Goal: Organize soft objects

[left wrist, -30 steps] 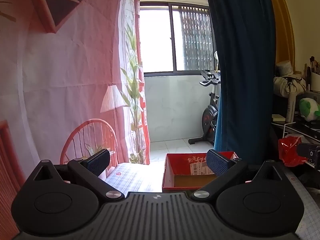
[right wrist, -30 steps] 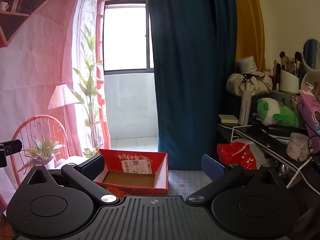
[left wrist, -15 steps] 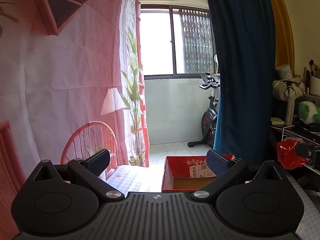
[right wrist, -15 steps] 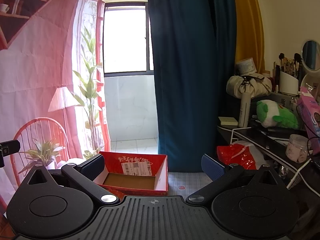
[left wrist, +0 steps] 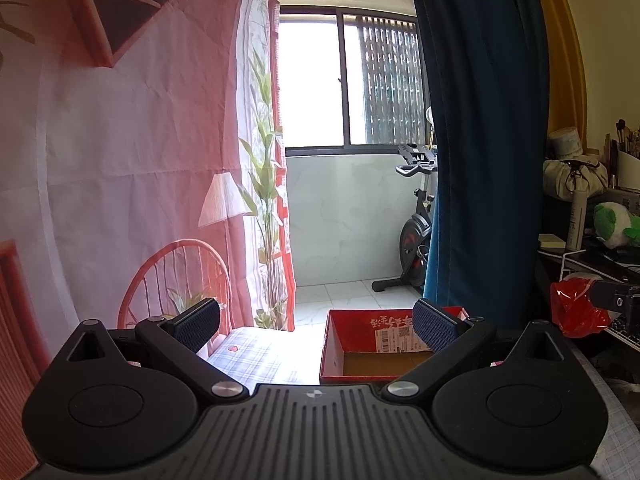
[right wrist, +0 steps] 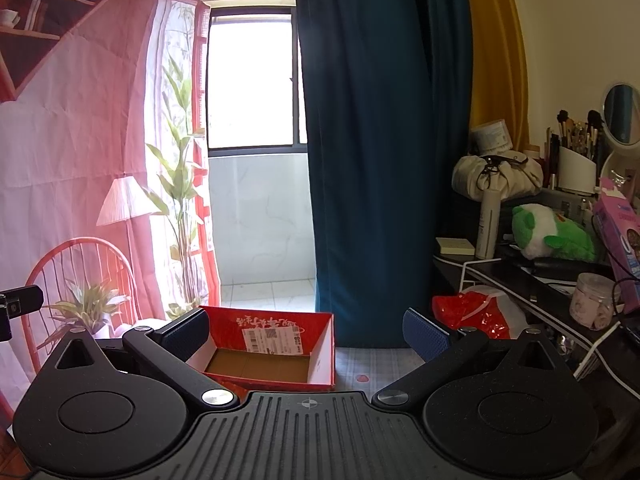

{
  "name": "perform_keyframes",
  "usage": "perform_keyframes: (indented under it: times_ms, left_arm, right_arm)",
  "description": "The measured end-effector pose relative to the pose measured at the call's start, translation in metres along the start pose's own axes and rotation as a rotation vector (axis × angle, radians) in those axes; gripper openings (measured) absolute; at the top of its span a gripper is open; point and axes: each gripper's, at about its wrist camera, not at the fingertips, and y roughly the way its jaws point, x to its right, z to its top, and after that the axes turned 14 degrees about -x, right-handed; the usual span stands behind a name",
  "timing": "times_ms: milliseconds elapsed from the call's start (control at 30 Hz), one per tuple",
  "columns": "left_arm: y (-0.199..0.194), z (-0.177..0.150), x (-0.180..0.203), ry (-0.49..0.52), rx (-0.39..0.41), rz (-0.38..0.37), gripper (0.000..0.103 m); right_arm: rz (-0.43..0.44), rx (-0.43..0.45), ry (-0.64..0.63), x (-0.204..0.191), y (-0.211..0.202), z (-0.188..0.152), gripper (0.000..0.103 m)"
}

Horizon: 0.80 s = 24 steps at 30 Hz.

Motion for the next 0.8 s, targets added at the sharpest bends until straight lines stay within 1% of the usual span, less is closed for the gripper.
perform_keyframes:
  times_ms: [800]
  left_arm:
    - [0.0011,0.0002,-0.0011,-0.003,-0.01,-0.008,0.103]
  right_arm:
    - [0.0,0.005,-0.001,-0.0007,-0.0018,-0.0016,0.103]
